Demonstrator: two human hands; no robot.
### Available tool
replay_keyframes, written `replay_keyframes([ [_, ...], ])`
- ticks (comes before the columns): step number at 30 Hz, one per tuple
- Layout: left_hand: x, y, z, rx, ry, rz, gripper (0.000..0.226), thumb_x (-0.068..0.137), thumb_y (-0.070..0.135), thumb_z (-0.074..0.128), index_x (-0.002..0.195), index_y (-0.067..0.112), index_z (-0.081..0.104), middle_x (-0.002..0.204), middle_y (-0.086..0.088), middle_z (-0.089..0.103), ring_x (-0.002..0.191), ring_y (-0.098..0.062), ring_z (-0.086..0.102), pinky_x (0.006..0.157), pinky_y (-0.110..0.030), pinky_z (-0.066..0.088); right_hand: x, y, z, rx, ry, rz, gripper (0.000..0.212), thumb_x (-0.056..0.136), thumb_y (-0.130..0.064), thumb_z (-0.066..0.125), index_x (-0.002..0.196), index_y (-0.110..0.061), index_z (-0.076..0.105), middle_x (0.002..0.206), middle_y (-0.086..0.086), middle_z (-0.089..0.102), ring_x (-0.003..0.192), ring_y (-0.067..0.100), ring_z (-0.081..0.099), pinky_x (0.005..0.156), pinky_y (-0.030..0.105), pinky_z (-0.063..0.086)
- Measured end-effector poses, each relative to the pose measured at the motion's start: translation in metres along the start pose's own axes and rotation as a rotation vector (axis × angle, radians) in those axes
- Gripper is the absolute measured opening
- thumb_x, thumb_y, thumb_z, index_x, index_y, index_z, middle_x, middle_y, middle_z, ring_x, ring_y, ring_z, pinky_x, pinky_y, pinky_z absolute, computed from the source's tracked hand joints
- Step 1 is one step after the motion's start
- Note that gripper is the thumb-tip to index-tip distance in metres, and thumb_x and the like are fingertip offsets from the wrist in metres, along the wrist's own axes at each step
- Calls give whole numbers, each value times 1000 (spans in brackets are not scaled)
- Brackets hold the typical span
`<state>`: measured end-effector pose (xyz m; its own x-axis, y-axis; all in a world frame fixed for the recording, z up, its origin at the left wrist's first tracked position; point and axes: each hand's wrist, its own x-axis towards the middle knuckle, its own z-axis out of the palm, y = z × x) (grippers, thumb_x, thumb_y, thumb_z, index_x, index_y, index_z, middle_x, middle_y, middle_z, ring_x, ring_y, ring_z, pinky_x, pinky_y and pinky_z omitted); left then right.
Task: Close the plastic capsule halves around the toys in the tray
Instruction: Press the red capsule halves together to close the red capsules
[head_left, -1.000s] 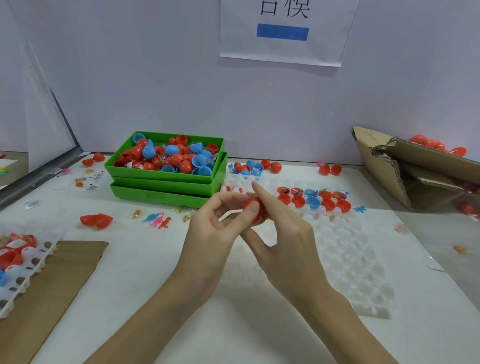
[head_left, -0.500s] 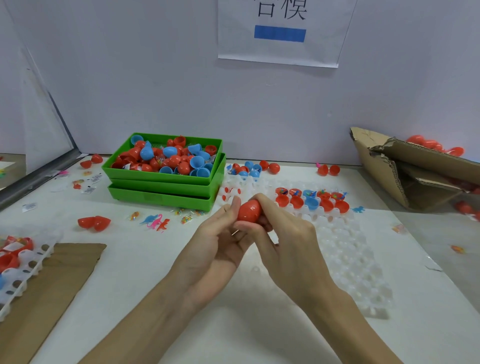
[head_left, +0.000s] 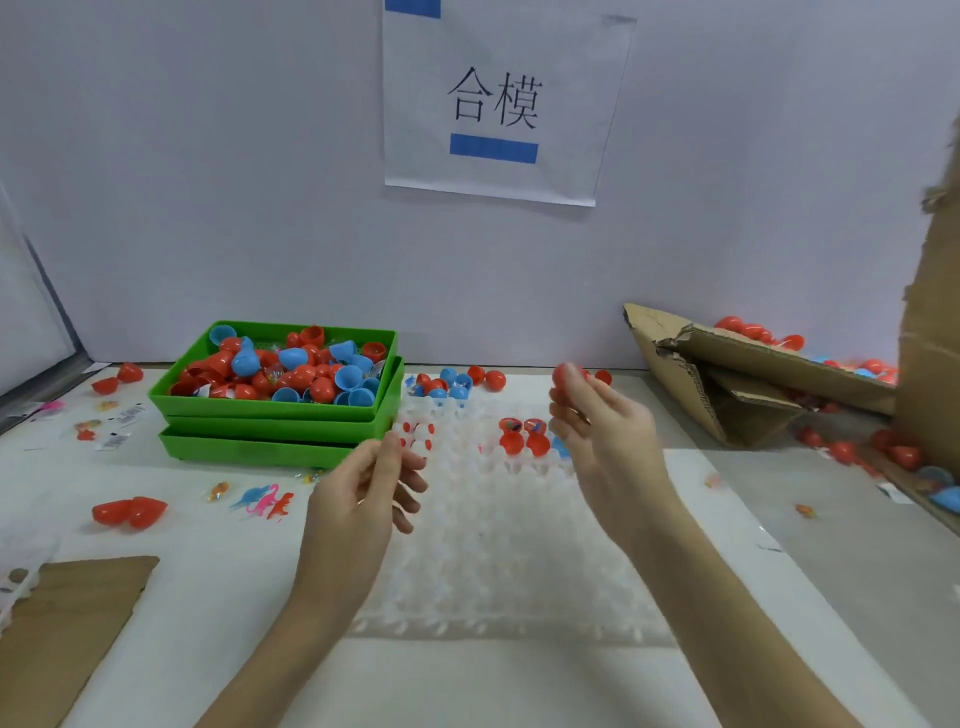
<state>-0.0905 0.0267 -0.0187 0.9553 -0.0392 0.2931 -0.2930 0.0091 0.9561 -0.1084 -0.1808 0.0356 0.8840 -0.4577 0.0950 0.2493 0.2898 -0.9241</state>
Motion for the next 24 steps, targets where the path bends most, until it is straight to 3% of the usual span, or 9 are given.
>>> replay_keyframes([
  [3,5,-5,-4,49,13,-15,45,107,38,48,80,11,72,75,-5,71,65,-18,65,56,-30,54,61,-51,-17,567,-5,229,25,99,-15,65,114,5,64,105,12,66,90,17,65,82,22,58],
  [5,5,-8,-4,114,0,-1,43,108,34,49,78,12,72,74,-3,72,66,-17,66,57,-32,54,96,-82,-24,715,74,192,30,102,-18,62,120,5,59,123,17,58,97,19,63,88,22,57],
  [7,6,-10,-5,192,-14,28,40,107,31,52,76,16,72,75,2,72,68,-12,66,59,-34,56,119,-100,-31,690,130,160,34,102,-24,60,123,2,53,137,24,49,111,23,64,86,25,60],
  [11,9,-12,-9,318,44,41,26,104,25,59,82,25,72,83,11,72,81,-8,66,74,-40,58,114,-88,-43,156,87,187,49,107,-18,50,148,5,36,143,22,53,122,26,62,104,31,53],
  [15,4,-10,-8,545,85,123,14,100,24,65,90,32,61,101,7,56,100,-20,57,79,-31,47,61,-38,-61,-635,188,-27,26,105,-12,54,125,-1,66,102,7,73,90,18,71,78,30,57],
  [17,1,-10,-9,720,80,136,7,100,32,64,104,30,59,110,5,50,110,-20,49,84,-30,41,35,-12,-76,-1064,242,-59,21,102,-14,58,116,-7,72,95,3,72,84,16,68,76,32,57],
  [19,-1,-13,-9,933,-3,20,31,101,50,54,125,30,51,122,3,47,119,-19,43,88,-30,41,17,3,-88,-1332,266,37,19,103,-21,58,106,-9,73,91,3,69,76,13,61,64,25,49],
  [21,-2,-13,-9,1018,-82,-95,48,102,60,44,138,30,40,135,3,48,126,-19,44,95,-32,43,7,6,-89,-1489,217,255,31,105,-33,53,98,-9,70,87,5,67,72,13,58,57,24,42],
  [24,-3,-13,-5,937,-134,-164,52,103,57,47,145,30,32,143,1,44,127,-22,51,96,-33,44,1,-2,-85,-1521,84,441,44,105,-46,48,103,-8,69,89,5,69,82,18,64,77,28,54],
])
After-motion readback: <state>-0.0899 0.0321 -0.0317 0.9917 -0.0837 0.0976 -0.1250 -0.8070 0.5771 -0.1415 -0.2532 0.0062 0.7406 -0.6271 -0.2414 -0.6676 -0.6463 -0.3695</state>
